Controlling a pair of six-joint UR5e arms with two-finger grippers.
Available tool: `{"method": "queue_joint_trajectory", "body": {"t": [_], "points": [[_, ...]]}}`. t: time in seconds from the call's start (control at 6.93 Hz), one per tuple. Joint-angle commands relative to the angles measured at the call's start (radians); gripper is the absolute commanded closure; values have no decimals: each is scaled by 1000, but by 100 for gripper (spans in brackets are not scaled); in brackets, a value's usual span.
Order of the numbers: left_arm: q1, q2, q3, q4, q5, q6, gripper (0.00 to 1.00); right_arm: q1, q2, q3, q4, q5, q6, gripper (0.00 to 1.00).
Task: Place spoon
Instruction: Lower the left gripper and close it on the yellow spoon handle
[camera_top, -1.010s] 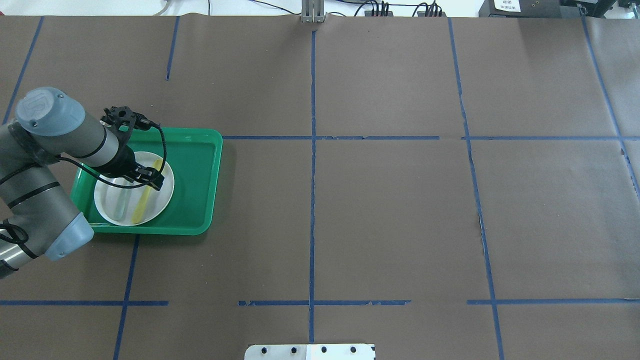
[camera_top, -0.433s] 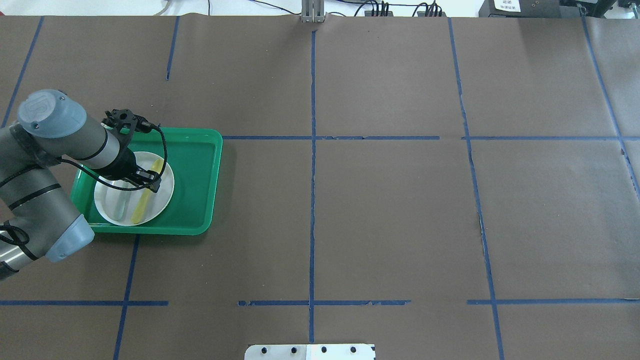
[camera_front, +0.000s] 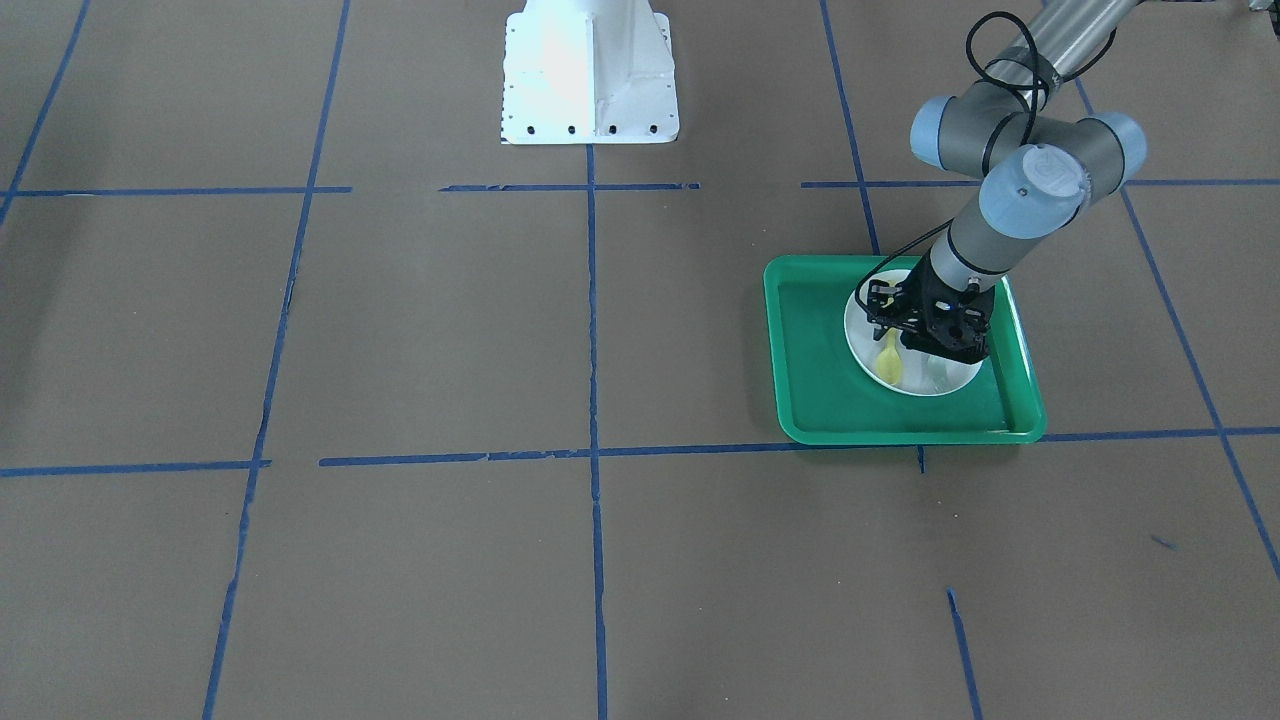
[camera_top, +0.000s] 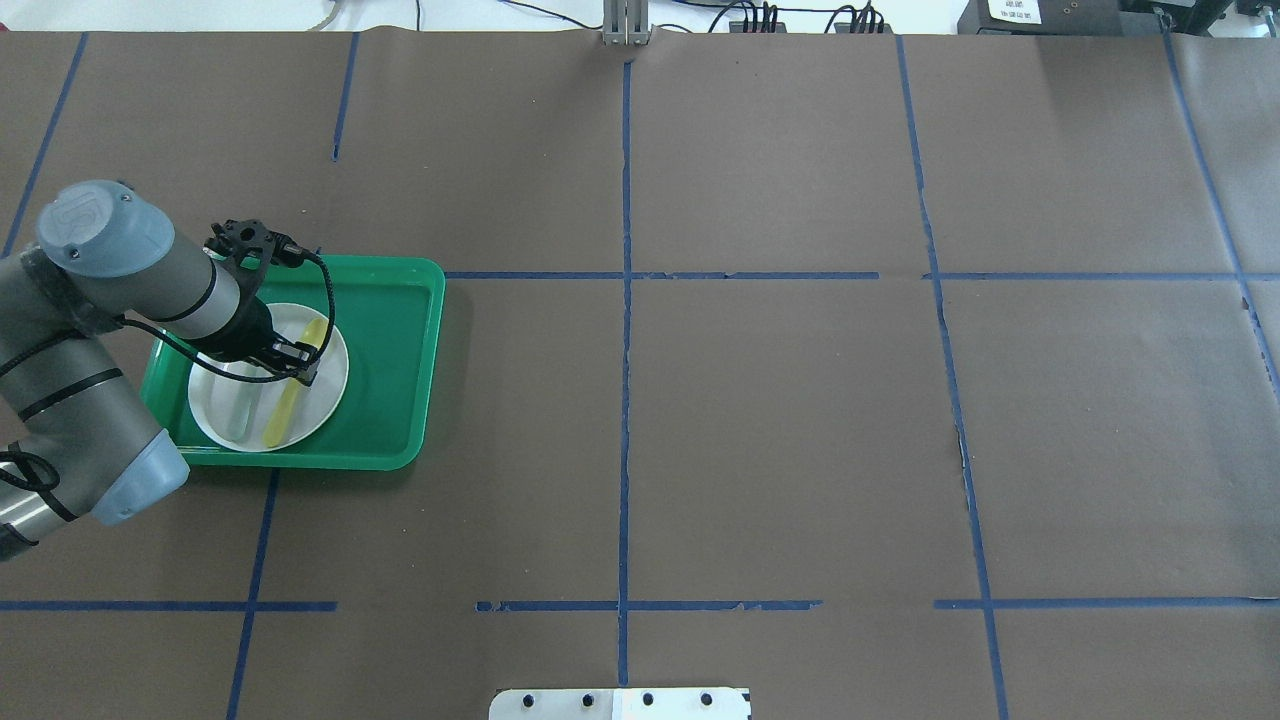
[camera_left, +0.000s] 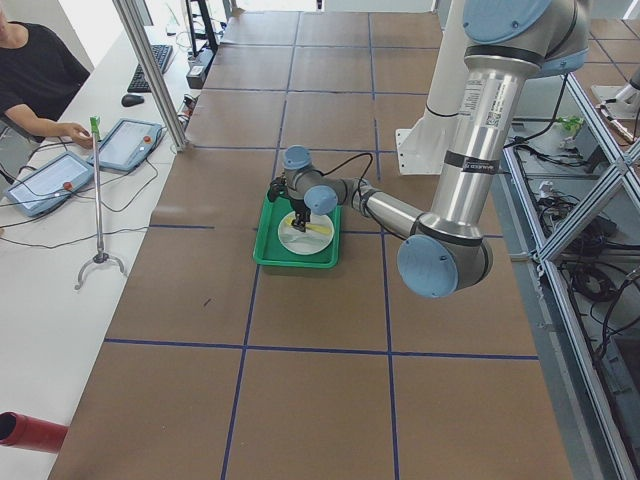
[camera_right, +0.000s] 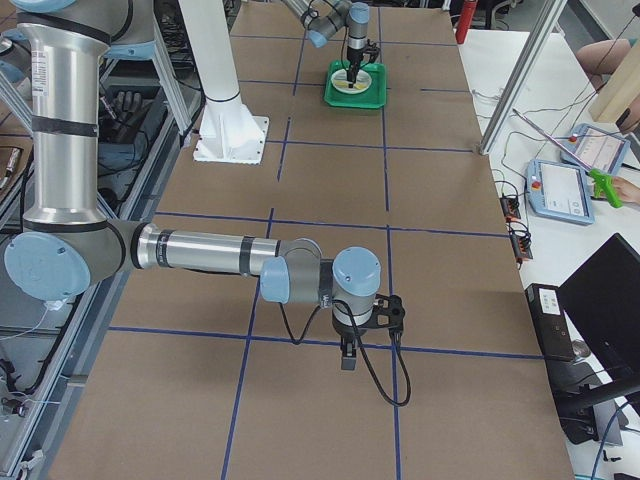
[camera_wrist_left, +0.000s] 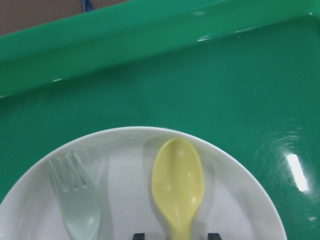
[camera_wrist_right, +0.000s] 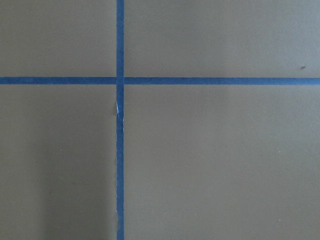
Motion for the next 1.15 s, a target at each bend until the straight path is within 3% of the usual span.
{"method": "queue_joint_trajectory", "body": {"t": [0.0, 0.43, 0.87, 1.01], "points": [[0, 0, 0, 0, 0, 0, 65, 0, 0, 0, 0, 0, 0, 0], [0, 2, -3, 5, -2, 0, 100, 0, 0, 0, 0, 0, 0, 0], [-1, -21, -115, 180, -2, -43, 100, 0, 0, 0, 0, 0, 0, 0], [0, -61, -111, 190, -2, -178, 100, 0, 0, 0, 0, 0, 0, 0]]}}
